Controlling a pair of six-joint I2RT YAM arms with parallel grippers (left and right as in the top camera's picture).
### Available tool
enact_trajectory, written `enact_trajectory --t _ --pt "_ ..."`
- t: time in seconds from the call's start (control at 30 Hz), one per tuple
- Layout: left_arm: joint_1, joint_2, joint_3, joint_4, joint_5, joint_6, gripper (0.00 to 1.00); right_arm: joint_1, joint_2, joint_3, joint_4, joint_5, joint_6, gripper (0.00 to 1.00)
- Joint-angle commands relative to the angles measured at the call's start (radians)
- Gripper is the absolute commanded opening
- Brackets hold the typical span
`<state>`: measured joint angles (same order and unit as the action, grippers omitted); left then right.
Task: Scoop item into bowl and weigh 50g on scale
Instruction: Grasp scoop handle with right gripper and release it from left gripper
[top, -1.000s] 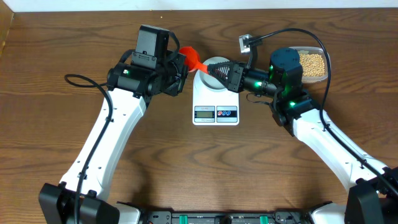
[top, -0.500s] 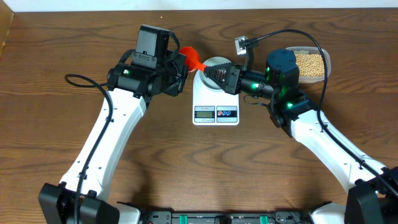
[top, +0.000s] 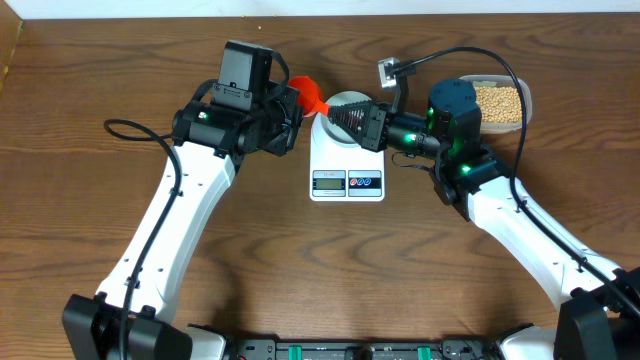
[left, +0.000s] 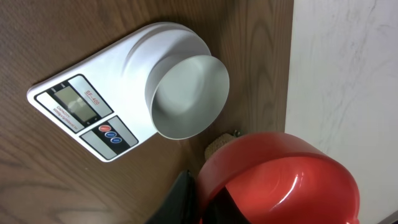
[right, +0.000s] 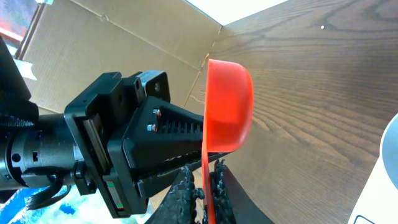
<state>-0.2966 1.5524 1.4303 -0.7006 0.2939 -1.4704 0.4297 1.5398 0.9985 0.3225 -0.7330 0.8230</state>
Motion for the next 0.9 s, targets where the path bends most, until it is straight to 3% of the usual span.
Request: enact_trajectory --t 0.0,0.27,0.3,0.43,0.6,0.73,0.87 --pt "-0.004 0.010 0.000 -0.005 0.012 -0.009 0.07 0.006 0.002 0.019 0.002 0.009 0.000 0.06" --pt "-0.004 0.010 0.000 -0.006 0.011 -0.009 0.08 0.006 0.002 0.019 -0.001 0.009 0.000 0.01" --pt "-0.004 0.010 0.000 -0.006 0.012 -0.009 0.13 0.006 0.002 0.019 -0.001 0.009 0.000 0.01" --pt "-0.004 0.010 0.000 -0.006 0.016 -0.008 0.17 0.006 0.002 0.019 -0.001 0.009 0.000 0.01" --pt "-0.004 0.010 0.000 -0.005 0.039 -0.008 0.37 -0.001 0.002 0.019 -0.001 0.010 0.000 0.01" --pt "-0.004 0.009 0.000 0.003 0.039 0.039 0.61 -0.005 0.002 0.019 -0.003 0.011 0.000 0.01" --pt "-0.004 0.009 0.000 0.031 0.039 0.122 0.69 -0.005 0.002 0.019 -0.037 0.051 -0.001 0.01"
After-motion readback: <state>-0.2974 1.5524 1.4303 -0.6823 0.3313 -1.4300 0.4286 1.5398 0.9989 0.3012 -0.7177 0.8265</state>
